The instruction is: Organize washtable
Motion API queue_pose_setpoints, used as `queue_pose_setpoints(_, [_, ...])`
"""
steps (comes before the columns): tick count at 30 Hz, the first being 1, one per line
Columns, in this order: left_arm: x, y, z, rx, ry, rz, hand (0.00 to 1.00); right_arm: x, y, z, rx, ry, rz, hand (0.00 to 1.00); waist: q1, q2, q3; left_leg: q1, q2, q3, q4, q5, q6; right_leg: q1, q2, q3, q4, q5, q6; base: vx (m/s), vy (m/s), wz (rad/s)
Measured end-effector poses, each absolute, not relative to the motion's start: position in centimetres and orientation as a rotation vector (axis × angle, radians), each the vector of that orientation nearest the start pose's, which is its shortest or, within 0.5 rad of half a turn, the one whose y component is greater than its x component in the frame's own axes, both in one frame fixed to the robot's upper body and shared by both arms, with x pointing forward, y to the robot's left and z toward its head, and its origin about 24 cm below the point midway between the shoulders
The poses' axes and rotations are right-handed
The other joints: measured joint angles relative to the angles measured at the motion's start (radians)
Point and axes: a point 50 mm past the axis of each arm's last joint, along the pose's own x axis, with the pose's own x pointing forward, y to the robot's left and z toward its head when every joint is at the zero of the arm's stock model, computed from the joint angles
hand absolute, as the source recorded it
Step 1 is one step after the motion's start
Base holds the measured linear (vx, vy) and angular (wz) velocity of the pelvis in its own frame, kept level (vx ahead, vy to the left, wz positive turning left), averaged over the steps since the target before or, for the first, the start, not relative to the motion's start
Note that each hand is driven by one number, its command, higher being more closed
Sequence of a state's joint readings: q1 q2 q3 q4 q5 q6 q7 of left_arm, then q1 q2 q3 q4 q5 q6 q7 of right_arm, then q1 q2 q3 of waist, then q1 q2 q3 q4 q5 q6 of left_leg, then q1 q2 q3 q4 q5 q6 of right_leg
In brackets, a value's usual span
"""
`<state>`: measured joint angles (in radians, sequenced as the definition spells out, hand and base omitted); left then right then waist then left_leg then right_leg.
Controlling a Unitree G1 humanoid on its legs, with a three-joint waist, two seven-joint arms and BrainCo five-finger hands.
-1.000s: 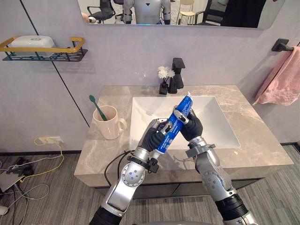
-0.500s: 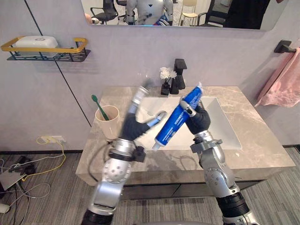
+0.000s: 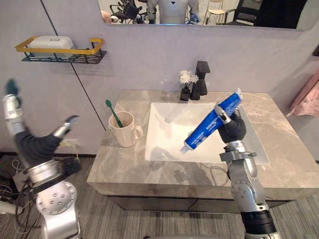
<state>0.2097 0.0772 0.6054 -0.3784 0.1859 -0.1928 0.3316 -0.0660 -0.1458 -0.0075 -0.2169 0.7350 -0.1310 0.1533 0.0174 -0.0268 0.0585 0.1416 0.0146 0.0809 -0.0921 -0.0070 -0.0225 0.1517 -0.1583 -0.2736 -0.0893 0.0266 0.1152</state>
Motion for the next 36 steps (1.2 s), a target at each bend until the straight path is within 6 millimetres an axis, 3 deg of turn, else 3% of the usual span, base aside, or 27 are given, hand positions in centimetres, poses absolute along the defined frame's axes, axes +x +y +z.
queue_pose_setpoints(1, [14.8,30.8,11.6,0.429,-0.354,0.928,0.0,25.5,-16.8,12.4,0.564,-0.433,0.227,1.0,0.001,0.0,0.0,0.0,0.0,0.0,0.0,0.0,0.0,0.0,0.0,0.0,0.0,0.0,0.0,0.0,0.0,0.0])
queue_pose_setpoints(3, [14.0,32.1,7.8,0.34,-0.17,0.978,0.0,25.4,-17.5,12.4,0.564,-0.439,0.198,1.0,0.007,0.0,0.0,-0.001,-0.001,0.0,-0.001,-0.001,0.0,-0.001,-0.001,-0.001,0.001,-0.001,-0.001,0.0,0.0,0.0])
queue_pose_setpoints(7, [12.3,32.3,2.0,0.225,0.096,0.986,0.0,25.1,-17.8,12.0,0.564,-0.431,0.179,1.0,0.018,-0.001,0.0,-0.004,0.0,0.0,-0.001,-0.001,-0.001,-0.005,-0.001,-0.003,0.004,-0.006,-0.001,-0.01,-0.007,0.0])
queue_pose_setpoints(12, [9.2,30.4,-5.4,0.096,0.46,0.945,0.0,25.0,-17.9,11.9,0.568,-0.435,0.167,1.0,0.022,-0.003,0.001,-0.012,0.0,-0.009,-0.001,0.0,0.0,-0.017,-0.002,-0.008,0.018,-0.013,0.001,-0.01,-0.012,0.02])
queue_pose_setpoints(17, [6.4,27.9,-10.6,-0.009,0.735,0.878,0.0,25.0,-17.8,11.9,0.583,-0.433,0.158,1.0,0.022,-0.016,0.007,-0.021,-0.001,-0.027,-0.001,0.001,0.0,-0.017,-0.003,-0.026,0.017,-0.014,0.001,-0.01,-0.017,0.1])
queue_pose_setpoints(22, [4.8,25.8,-13.0,-0.072,0.89,0.799,0.0,25.0,-17.8,11.8,0.585,-0.434,0.153,1.0,0.022,-0.032,0.009,-0.022,-0.004,-0.036,-0.001,0.001,0.0,-0.014,-0.006,-0.034,0.019,-0.014,0.002,-0.02,-0.016,0.05])
queue_pose_setpoints(29, [5.7,23.1,-14.3,-0.075,0.963,0.618,0.0,25.1,-17.8,12.3,0.563,-0.467,0.119,1.0,0.026,-0.043,0.019,-0.024,-0.014,-0.052,0.009,0.001,0.0,-0.004,-0.018,-0.052,0.023,-0.022,0.012,-0.04,-0.009,0.08])
queue_pose_setpoints(36, [5.7,22.8,-14.8,-0.053,1.002,0.547,0.0,26.9,-16.6,16.1,0.467,-0.592,0.137,1.0,0.028,-0.05,0.03,-0.039,-0.013,-0.052,0.014,0.0,0.0,-0.017,-0.017,-0.05,0.026,-0.022,0.011,-0.01,-0.005,-0.01])
